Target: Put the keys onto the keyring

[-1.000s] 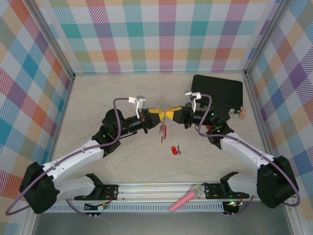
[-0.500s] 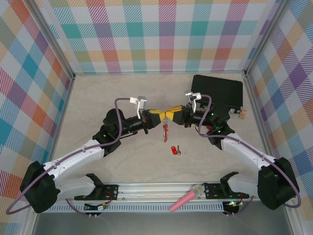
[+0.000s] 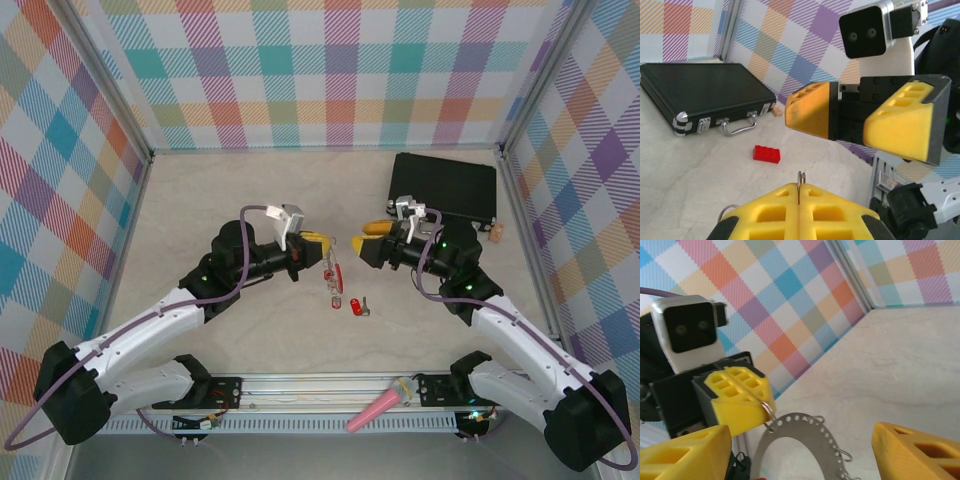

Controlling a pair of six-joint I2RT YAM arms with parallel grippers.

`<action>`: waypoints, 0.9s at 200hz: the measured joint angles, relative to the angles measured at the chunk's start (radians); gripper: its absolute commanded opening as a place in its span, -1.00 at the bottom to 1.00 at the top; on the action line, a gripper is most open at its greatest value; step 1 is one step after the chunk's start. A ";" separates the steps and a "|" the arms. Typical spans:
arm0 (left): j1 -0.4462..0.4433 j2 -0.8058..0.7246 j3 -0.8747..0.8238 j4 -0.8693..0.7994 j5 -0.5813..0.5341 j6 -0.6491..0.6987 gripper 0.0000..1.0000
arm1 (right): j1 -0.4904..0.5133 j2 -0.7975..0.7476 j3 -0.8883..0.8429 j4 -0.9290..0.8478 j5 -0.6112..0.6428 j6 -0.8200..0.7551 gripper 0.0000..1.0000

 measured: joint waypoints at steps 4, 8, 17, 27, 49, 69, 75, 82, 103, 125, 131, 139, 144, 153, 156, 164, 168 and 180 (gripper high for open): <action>0.000 0.000 0.000 -0.006 0.000 0.009 -1.00 | 0.000 0.000 -0.002 -0.008 -0.001 -0.013 0.25; 0.000 0.000 0.001 -0.016 0.000 0.015 -1.00 | 0.000 0.000 -0.003 -0.016 -0.001 -0.016 0.21; 0.000 0.000 0.006 -0.042 0.005 0.031 -1.00 | 0.000 0.002 -0.003 -0.029 -0.011 -0.040 0.15; 0.000 0.000 0.016 -0.068 0.014 0.047 -1.00 | 0.000 0.006 -0.003 -0.039 -0.034 -0.058 0.07; 0.000 0.002 0.058 -0.135 0.036 0.080 -1.00 | 0.000 0.029 0.008 -0.059 -0.103 -0.093 -0.15; 0.001 0.013 0.097 -0.167 0.062 0.097 -1.00 | 0.000 0.075 0.037 -0.064 -0.174 -0.100 -0.20; 0.001 0.016 0.105 -0.175 0.069 0.100 -1.00 | 0.000 0.090 0.047 -0.064 -0.193 -0.100 -0.20; 0.002 0.022 0.114 -0.182 0.079 0.103 -1.00 | 0.000 0.111 0.058 -0.061 -0.216 -0.099 -0.20; 0.002 0.036 0.119 -0.184 0.100 0.103 -1.00 | 0.000 0.159 0.081 -0.046 -0.271 -0.092 -0.21; 0.005 0.049 0.119 -0.184 0.114 0.102 -1.00 | 0.000 0.171 0.084 -0.026 -0.309 -0.089 -0.36; 0.005 0.050 0.119 -0.184 0.114 0.102 -1.00 | 0.000 0.171 0.085 -0.021 -0.317 -0.085 -0.39; 0.007 0.052 0.119 -0.184 0.120 0.099 -1.00 | 0.000 0.171 0.085 -0.009 -0.325 -0.081 -0.40; 0.008 0.053 0.119 -0.183 0.122 0.098 -1.00 | 0.000 0.171 0.085 -0.003 -0.331 -0.079 -0.40; 0.010 0.053 0.119 -0.183 0.127 0.095 -1.00 | 0.000 0.171 0.085 0.006 -0.340 -0.076 -0.42; 0.010 0.053 0.119 -0.183 0.129 0.095 -1.00 | 0.000 0.171 0.085 0.008 -0.342 -0.076 -0.43; 0.010 0.054 0.119 -0.183 0.132 0.093 -1.00 | 0.000 0.171 0.085 0.012 -0.348 -0.072 -0.43; 0.010 0.054 0.119 -0.183 0.134 0.091 -1.00 | 0.000 0.171 0.085 0.015 -0.351 -0.071 -0.43; 0.010 0.054 0.119 -0.182 0.139 0.087 -1.00 | 0.000 0.171 0.085 0.019 -0.357 -0.068 -0.42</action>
